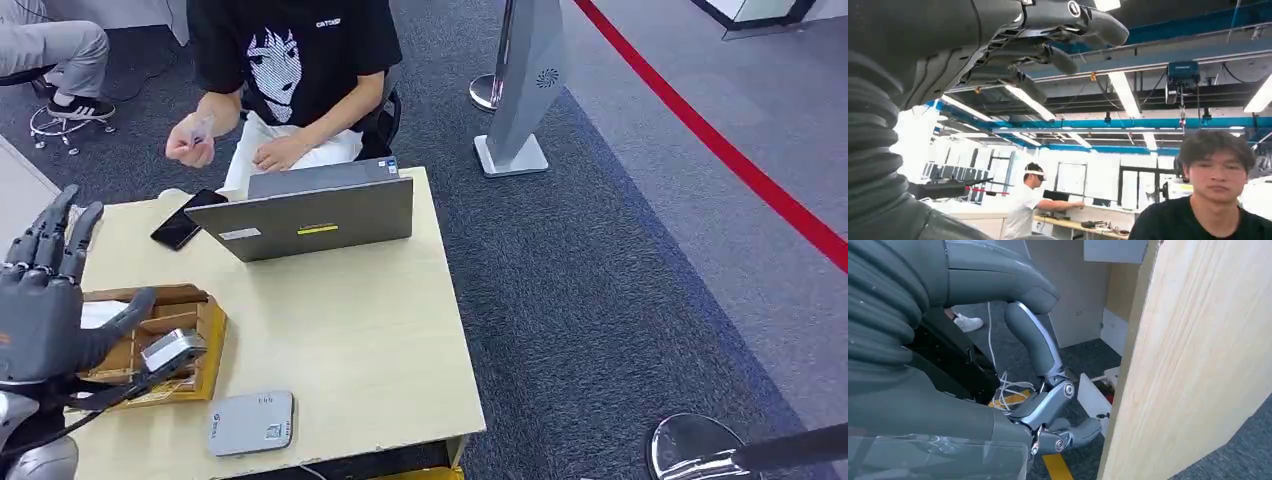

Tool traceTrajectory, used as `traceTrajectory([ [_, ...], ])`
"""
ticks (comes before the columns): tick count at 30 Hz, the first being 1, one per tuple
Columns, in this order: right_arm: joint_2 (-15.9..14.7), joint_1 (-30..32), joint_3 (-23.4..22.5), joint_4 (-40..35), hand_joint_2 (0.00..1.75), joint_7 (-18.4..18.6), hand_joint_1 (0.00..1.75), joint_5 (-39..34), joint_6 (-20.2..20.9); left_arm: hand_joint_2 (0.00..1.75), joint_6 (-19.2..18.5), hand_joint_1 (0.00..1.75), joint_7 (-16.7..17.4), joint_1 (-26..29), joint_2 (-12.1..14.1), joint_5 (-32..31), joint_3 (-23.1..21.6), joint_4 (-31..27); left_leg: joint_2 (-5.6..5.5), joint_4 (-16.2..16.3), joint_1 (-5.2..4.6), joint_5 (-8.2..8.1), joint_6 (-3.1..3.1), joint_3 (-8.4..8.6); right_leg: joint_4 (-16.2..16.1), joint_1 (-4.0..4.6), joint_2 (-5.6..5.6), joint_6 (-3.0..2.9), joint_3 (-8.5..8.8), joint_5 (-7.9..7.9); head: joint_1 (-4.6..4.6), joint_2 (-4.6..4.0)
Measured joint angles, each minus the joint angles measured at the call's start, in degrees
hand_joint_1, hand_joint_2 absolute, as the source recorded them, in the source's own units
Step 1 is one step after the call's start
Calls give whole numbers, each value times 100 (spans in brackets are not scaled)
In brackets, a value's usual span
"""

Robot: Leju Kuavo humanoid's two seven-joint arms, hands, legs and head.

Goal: Pass the card to the sensor for recognition and then transmit it.

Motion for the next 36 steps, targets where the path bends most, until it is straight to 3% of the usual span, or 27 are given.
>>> traceTrajectory([
  [4,-2,2,-83,2,175,-2,0,0,11,175,-103,0,-238,343,181,89,-188,-9,6,0,0,-1,-1,2,0,0,11,0,-2,0,0,0],
  [7,-20,3,-177,4,175,-11,0,0,57,175,-2,0,-234,797,442,0,-325,87,7,-2,-1,-3,0,2,0,-1,14,0,-4,-3,0,0],
  [14,-92,13,-350,7,175,-20,0,0,140,175,199,0,16,1555,986,-105,-420,888,16,-5,1,-6,-4,-3,0,0,19,-2,-14,-4,-2,0],
  [19,-122,23,-424,7,175,-24,0,0,164,175,278,0,313,1948,1218,17,-422,1406,14,-5,1,-6,-4,-5,0,0,17,-2,-12,-4,0,0],
  [25,-164,36,-494,9,175,-26,0,0,184,175,538,0,608,2249,1298,216,-402,1615,10,-5,0,-6,-4,-8,-1,0,13,-1,-12,-4,-2,0],
  [36,-170,35,-496,9,175,-26,0,0,177,175,869,0,464,2222,1137,195,-119,1714,8,-5,1,-5,-3,-7,-1,0,11,-2,-12,-4,0,0],
])
